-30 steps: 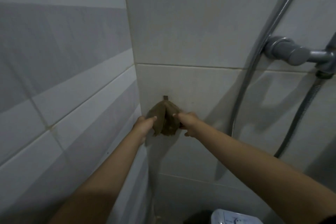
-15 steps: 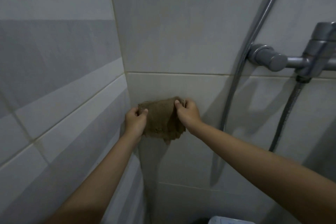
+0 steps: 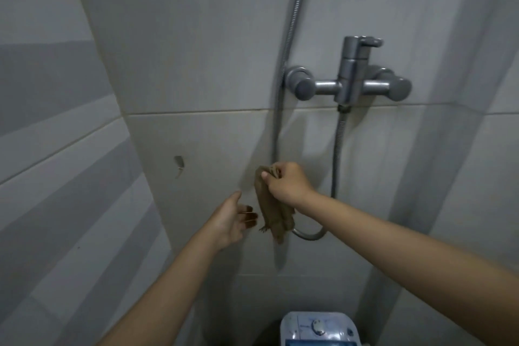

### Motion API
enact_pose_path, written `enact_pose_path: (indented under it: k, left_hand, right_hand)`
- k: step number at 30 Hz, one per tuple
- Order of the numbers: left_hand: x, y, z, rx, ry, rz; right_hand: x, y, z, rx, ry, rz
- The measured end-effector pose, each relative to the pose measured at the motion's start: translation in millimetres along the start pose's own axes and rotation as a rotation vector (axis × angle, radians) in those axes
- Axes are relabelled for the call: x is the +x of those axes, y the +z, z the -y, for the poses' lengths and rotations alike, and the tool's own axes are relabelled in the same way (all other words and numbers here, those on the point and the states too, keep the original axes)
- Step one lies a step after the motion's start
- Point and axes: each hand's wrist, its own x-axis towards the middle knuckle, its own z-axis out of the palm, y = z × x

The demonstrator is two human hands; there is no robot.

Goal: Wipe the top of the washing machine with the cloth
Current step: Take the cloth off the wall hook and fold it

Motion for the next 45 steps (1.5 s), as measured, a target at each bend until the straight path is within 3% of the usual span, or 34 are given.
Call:
enact_pose_path:
  k: [4,7,10,16,20,23,32,35,41,45]
  left_hand:
    - [-13.3,54.2,28.8,-0.31,-0.081,0.257]
    - [-19.0,85.1,48.1,-0.44,-0.066,0.333]
    - [-22.7,102.7,64.9,-0.371,-0.054,0.388]
    - [-35.2,136.0,94.9,0.028,0.168,0.393]
    - [-40.7,151.8,106.4,0.184,0.219,0.374]
    - [-40.0,158.7,112.7,0.345,0.209,0.394]
    - [-28.6,164.9,143.4,0.433,0.069,0.304]
    - [-23.4,161.6,148.9,0.274,0.014,0.243]
    - [-7.6,130.6,135.4,-0.279,-0.219,0.245]
    - [4.7,108.7,134.2,-0.456,-0.258,0.345]
  right_hand:
    - [-26.1,-30.0,-29.5,-0.008,-0.025,0.144]
    - [-39.1,-51.3,-54.4,-0.16,-0.129,0.108]
    - [-44.1,-72.6,-82.3,-0.337,-0.255,0.012]
    - [-48.7,-113.8,-136.0,-0.328,-0.169,-0.006]
    - [-52.8,-137.2,-157.7,-0.092,0.05,0.281]
    - [-57.0,-152.0,-175.4,-0.024,0.032,0.466]
    - [-72.8,-148.6,-188.1,-0.081,-0.15,0.311]
    - [-78.9,-143.8,-186.6,-0.123,-0.29,0.264]
    - [-99.9,-122.0,-191.3,-0.468,-0.633,0.307]
    - [-95.5,-96.2,-211.3,-0.559,-0.648,0.348]
